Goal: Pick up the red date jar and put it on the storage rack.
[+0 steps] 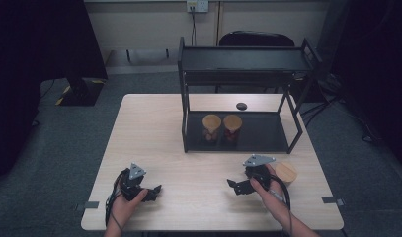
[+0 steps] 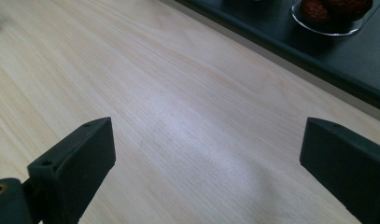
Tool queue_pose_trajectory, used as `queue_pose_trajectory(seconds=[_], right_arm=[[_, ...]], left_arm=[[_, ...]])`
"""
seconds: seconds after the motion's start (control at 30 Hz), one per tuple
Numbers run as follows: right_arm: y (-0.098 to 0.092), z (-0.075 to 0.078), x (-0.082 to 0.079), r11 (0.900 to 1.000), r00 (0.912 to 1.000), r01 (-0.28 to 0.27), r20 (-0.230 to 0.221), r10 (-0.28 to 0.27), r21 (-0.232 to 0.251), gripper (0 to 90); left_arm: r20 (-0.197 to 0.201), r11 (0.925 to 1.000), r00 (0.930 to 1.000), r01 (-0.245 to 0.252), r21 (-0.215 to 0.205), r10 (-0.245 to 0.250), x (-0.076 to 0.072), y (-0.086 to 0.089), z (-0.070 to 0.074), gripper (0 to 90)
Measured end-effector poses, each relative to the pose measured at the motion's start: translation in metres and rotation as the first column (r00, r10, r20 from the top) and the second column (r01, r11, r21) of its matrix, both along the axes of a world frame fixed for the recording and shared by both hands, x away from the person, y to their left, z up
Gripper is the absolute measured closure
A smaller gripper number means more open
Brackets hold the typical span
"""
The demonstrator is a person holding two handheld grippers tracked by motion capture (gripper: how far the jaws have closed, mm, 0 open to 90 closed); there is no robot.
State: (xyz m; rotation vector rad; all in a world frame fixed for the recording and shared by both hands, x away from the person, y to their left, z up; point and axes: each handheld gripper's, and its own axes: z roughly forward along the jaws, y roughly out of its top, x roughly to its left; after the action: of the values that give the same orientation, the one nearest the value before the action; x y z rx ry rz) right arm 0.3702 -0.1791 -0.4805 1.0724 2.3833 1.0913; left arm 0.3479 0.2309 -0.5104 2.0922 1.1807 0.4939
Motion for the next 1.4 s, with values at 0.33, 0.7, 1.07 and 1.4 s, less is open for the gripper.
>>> queue_pose_trajectory(seconds=[0.33,0.7,1.07,1.4], right_arm=[[-0.010,0.015,-0.001,1.000,0.9998,0.002,0.017,-0.003,0.022,2.6],[-0.027,0.031,-0.003,1.000,0.9992,0.016,0.036,-0.016,0.009,2.6],[-0.050,0.043,-0.004,0.999,0.9967,0.038,0.073,-0.036,-0.022,2.6],[-0.074,0.044,-0.007,0.997,0.9951,0.072,0.069,-0.071,-0.021,2.6]], left_arm=[[0.000,1.0000,1.0000,0.000,0.000,0.000,0.000,0.000,0.000,0.1],[0.000,1.0000,1.0000,0.000,0.000,0.000,0.000,0.000,0.000,0.2],[0.000,1.0000,1.0000,0.000,0.000,0.000,0.000,0.000,0.000,0.2],[0.000,1.0000,1.0000,0.000,0.000,0.000,0.000,0.000,0.000,0.2]])
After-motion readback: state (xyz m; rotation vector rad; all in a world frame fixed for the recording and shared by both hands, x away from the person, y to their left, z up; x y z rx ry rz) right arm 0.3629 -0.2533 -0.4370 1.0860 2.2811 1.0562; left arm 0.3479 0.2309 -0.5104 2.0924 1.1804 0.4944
